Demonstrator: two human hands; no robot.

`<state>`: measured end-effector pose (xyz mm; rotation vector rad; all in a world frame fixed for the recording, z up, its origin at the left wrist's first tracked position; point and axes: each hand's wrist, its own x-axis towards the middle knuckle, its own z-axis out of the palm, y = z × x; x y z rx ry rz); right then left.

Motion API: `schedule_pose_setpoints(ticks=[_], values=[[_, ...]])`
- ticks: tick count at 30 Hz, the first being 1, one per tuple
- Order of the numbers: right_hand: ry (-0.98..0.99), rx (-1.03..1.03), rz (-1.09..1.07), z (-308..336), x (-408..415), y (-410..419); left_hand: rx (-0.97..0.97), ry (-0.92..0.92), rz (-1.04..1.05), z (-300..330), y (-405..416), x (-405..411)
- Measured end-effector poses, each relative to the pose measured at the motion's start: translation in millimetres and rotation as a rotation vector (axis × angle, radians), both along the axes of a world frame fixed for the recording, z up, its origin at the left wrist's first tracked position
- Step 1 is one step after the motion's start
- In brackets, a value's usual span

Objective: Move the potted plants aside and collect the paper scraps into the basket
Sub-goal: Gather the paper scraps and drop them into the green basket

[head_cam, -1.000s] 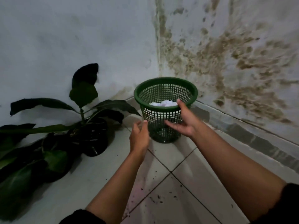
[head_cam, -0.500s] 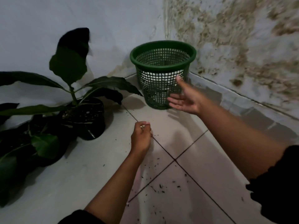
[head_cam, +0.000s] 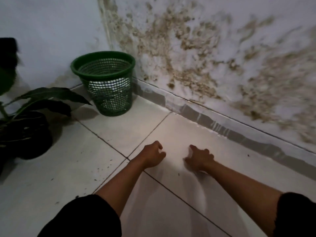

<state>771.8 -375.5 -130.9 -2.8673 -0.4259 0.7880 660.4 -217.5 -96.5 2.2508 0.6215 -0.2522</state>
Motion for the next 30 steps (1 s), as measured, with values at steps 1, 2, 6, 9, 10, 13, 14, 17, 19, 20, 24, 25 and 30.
schedule_pose_setpoints(ticks=[1, 2, 6, 9, 10, 13, 14, 17, 19, 20, 24, 25, 30], values=[[0.014, -0.072, -0.023, -3, -11, -9, 0.029, 0.043, -0.063, -4, -8, -1], [0.030, -0.092, -0.043, -5, -22, -14, 0.048, 0.080, -0.107, -8, -13, -1], [-0.065, -0.009, 0.003, -11, -60, -19, 0.117, 0.136, -0.182, -19, -31, 5], [-0.208, 0.180, 0.058, -7, -73, -17, 0.148, 0.136, -0.181, -21, -33, 7], [-0.254, 0.230, 0.101, -5, -74, -18, 0.158, 0.131, -0.179, -21, -32, 7], [-0.263, 0.357, 0.209, -10, -70, -15, 0.206, 0.102, -0.133, -19, -18, 3], [-0.260, 0.398, 0.225, -7, -67, -11, 0.225, 0.081, -0.099, -17, -11, 1], [-0.303, 0.580, 0.160, 7, -59, 21, 0.263, 0.012, 0.069, -12, 19, -8], [-0.371, 0.646, 0.174, 27, -56, 54, 0.295, -0.011, 0.198, -10, 44, -15], [-0.414, 0.664, 0.170, 40, -54, 72, 0.322, -0.015, 0.258, -10, 57, -19], [-0.407, 0.948, 0.144, 92, -40, 146, 0.423, -0.003, 0.440, -9, 107, -28], [-0.391, 1.009, 0.127, 104, -36, 166, 0.426, 0.003, 0.468, -9, 119, -30], [-0.475, 1.188, 0.140, 143, -16, 255, 0.375, -0.050, 0.599, -10, 174, -37]])
